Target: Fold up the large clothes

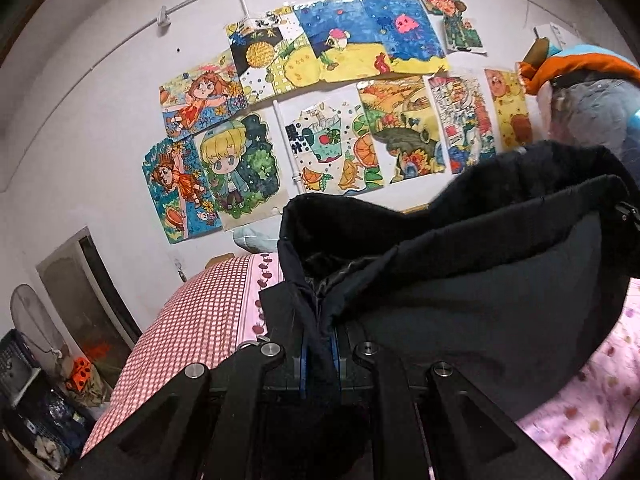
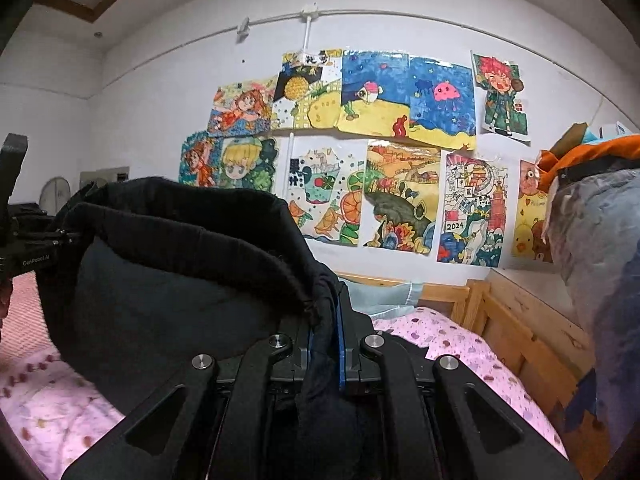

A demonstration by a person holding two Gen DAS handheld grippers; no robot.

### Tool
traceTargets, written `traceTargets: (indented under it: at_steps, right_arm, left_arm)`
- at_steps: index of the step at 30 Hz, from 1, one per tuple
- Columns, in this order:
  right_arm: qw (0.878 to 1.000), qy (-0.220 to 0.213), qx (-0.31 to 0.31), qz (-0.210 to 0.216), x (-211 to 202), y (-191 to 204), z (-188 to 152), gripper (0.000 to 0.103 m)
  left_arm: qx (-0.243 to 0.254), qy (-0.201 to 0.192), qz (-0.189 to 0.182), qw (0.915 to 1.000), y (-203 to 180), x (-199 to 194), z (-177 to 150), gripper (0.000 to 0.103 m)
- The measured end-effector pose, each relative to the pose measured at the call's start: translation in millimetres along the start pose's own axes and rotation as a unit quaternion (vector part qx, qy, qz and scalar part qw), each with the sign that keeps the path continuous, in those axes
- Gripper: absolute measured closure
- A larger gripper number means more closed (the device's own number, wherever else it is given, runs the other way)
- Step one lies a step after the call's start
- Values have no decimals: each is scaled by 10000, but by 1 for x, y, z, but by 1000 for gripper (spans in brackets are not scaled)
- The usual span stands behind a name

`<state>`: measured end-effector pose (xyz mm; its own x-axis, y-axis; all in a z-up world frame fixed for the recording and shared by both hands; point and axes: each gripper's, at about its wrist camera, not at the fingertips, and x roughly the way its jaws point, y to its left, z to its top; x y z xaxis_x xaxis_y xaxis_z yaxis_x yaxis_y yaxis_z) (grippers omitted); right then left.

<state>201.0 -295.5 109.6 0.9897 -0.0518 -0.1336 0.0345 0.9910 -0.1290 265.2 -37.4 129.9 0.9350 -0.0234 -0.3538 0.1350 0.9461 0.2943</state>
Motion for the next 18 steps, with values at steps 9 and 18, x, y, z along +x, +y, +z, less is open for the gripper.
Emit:
traceTargets:
  at_steps: [9, 18]
  right_arm:
    - [9983, 528, 256, 70, 102, -8, -6, 96]
    - [9948, 1010, 76, 103, 193, -1, -31, 96]
  left_arm:
    - [122, 355, -99, 9992, 0, 82, 11, 94]
    - [185, 892, -49, 9958, -3, 156, 11, 94]
